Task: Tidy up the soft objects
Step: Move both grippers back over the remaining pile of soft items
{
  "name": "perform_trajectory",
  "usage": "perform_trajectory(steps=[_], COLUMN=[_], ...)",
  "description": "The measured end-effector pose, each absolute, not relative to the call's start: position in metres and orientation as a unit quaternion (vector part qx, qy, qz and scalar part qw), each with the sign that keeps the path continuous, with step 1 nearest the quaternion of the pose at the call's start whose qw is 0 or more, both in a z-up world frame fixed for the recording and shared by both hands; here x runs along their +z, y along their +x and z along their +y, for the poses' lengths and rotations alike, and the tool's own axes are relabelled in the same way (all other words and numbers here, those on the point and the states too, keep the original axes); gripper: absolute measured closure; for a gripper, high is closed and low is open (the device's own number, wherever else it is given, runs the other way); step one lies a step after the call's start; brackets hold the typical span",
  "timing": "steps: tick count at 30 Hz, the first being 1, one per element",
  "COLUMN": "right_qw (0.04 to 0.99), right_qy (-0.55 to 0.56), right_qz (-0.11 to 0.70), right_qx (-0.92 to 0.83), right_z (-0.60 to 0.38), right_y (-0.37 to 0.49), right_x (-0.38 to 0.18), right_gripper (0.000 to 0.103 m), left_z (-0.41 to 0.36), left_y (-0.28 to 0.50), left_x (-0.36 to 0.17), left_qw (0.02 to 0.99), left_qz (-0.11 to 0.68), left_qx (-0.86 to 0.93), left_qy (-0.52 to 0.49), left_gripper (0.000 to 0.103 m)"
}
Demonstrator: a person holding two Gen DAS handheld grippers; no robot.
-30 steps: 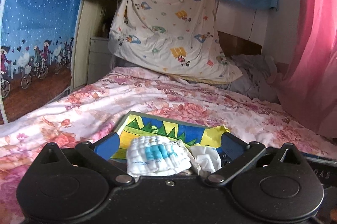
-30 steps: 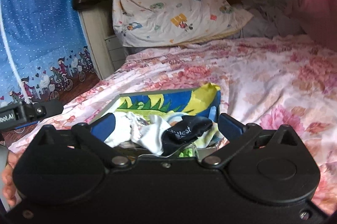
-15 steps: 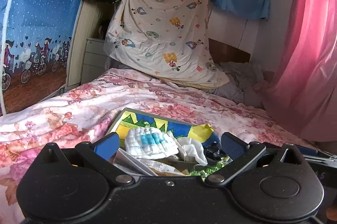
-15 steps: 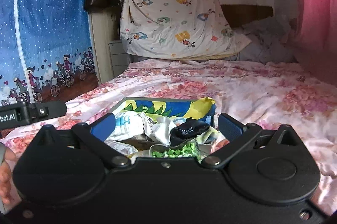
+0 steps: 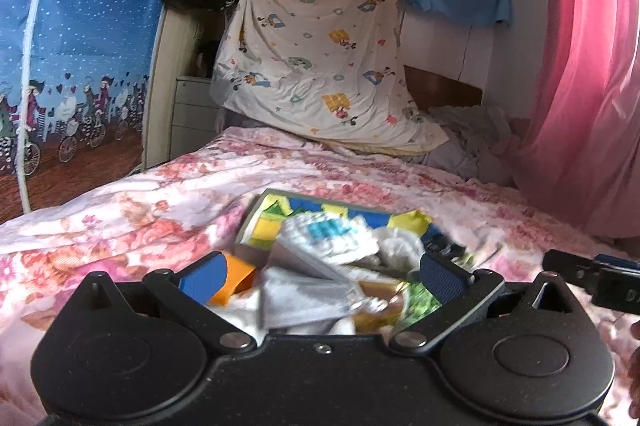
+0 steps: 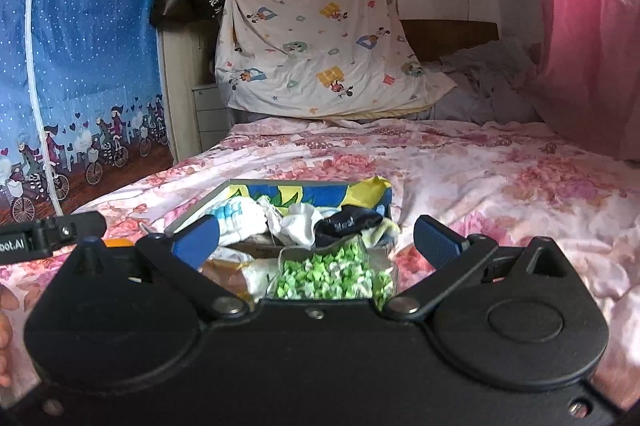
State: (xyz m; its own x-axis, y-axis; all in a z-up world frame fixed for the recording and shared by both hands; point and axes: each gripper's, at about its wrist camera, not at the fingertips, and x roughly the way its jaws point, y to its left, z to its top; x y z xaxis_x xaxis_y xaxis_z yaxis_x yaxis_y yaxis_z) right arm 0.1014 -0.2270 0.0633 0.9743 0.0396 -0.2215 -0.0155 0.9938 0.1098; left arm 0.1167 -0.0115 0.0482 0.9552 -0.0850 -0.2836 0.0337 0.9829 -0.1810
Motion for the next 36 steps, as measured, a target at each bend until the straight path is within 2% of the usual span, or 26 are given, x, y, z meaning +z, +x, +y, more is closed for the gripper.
perform_trajectory(steps=[7,14,21,36], right_qw=[0.990,0.985,0.979,0.965], right_qy=[0.048,0.026,0.003,-0.014], right_qz=[0.132,0.168,0.194,0.227], right_qx=[0.009,0.032,0.064,0.129], right_z=[-0.219,-0.197,-0.166,-0.130], right_y=[0.095,0.099,0.106,0.107], right_x=[0.046,0.033,0.021,0.003], right_gripper=[0.001,0.001,0.001,0.001], left_z=[0.015,0.028,0.041,0.070], left_y=[0.111,0.112,0.119,0.138], left_x=[0.023,0.015,0.009,0.003], left_qw=[0.978,0.972,0.965,0.949], left_qz=[0.180,0.231,0.258,0.300], left_qx=[-0.028,-0.022,-0.018,0.012], left_qy=[-0.100,-0.047,-0.035,-0.098], left_gripper=[0.001,0.001,0.001,0.001])
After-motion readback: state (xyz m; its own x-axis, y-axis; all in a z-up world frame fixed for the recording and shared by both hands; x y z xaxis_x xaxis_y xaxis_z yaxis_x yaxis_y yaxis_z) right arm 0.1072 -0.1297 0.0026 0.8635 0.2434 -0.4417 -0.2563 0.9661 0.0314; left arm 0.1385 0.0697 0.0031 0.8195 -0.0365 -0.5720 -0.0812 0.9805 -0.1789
